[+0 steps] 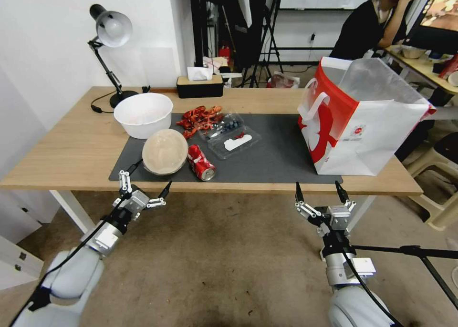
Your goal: Pick up the trash from the table and place it into the takeout bag.
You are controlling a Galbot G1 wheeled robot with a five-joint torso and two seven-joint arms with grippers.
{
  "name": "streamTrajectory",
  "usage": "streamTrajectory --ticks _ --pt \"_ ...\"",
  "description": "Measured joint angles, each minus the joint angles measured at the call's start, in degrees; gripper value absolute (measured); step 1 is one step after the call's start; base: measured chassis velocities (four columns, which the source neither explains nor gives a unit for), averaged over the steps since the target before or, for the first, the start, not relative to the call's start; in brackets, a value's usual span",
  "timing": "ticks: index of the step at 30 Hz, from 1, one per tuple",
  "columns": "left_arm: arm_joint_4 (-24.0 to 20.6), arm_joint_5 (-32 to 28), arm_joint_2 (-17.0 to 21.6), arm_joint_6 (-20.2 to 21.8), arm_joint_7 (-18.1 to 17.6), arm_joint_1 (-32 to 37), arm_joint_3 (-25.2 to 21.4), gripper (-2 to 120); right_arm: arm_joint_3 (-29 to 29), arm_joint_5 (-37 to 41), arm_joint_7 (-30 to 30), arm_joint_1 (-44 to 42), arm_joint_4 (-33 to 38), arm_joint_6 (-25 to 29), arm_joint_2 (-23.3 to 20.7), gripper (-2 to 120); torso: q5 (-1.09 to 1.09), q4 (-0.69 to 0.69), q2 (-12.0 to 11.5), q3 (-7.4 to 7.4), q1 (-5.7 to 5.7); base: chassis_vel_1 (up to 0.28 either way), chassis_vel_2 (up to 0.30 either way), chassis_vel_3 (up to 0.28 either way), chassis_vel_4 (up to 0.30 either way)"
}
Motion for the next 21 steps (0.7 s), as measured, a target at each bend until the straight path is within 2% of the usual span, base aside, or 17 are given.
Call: streamTrajectory --ticks 8,10,11,13,15,16,19,21 --pt "3.54 1.63 5.34 -0.58 0.51 -2.64 1.60 98 0.50 -0.18 0.06 -0.53 -0.11 0.09 0.34 100 0.00 0.00 0.00 0.00 0.00 0.000 0.000 0.000 0.000" --pt "3.54 1.63 5.34 -0.58 0.51 -2.64 1.60 98 0.50 -0.18 0.06 -0.53 -0.11 0.09 0.34 100 0.00 0.00 0.00 0.00 0.00 0.000 0.000 0.000 0.000" --pt "4.12 2.50 6.46 -0.84 0.52 -3.32 1.95 93 0.50 -0.27 0.07 -0.50 -0.21 0.10 0.41 100 0.01 -0.01 0.00 0.00 0.00 0.000 0.000 0.000 0.000" --pt "4.52 3.07 7.05 -1.23 0.57 -3.74 2.08 91 0.50 -0.29 0.07 -0.42 -0.25 0.10 0.43 100 0.00 -0.01 0.00 0.00 0.00 0.000 0.000 0.000 0.000" --pt "4.85 3.79 8.18 -1.74 0.81 -4.32 2.22 81 0.50 -0.30 0.07 -0.23 -0.36 0.10 0.46 100 0.01 0.00 0.00 0.00 0.00 0.000 0.000 0.000 0.000" --pt "4.85 3.79 8.18 -1.74 0.81 -4.32 2.22 81 0.50 -0.30 0.07 -0.23 -0.36 0.10 0.46 100 0.01 0.00 0.00 0.00 0.00 0.000 0.000 0.000 0.000" --pt "5.00 4.04 9.42 -1.90 1.08 -4.91 2.82 65 0.45 -0.35 0.07 -0.05 -0.65 0.10 0.60 100 0.01 0.00 0.00 0.00 0.00 0.000 0.000 0.000 0.000" --pt "5.13 4.11 9.57 -2.00 1.15 -5.05 2.96 62 0.42 -0.38 0.07 -0.05 -0.69 0.10 0.63 100 0.01 -0.01 0.00 0.00 0.00 0.000 0.000 0.000 0.000"
